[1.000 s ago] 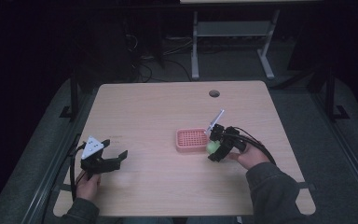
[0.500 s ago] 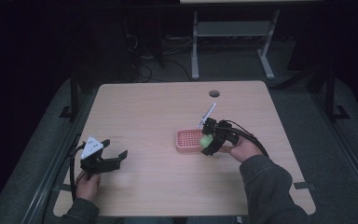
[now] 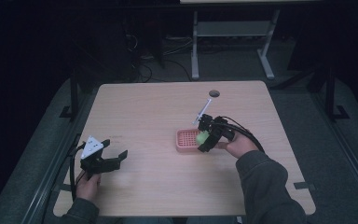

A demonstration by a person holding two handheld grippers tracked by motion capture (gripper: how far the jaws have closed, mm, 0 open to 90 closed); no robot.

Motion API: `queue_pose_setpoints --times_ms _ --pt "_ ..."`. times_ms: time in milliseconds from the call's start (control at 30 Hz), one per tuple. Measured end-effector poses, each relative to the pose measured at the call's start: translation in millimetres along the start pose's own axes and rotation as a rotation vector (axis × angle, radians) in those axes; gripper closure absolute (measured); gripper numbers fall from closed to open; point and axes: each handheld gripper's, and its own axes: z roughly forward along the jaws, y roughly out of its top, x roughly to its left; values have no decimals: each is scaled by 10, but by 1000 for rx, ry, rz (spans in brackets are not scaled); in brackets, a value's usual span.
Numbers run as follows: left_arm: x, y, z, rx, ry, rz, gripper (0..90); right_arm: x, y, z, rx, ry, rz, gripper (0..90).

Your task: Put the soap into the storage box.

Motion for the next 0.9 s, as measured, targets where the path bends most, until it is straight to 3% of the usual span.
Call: queue_pose_setpoints --times_ms 467,900 --pt "3 2 -1 -3 -2 -2 141 -31 203 -47 4 -1 -19 256" --pt "15 2 -1 -7 -7 -11 141 -76 352 112 11 9 -21 255"
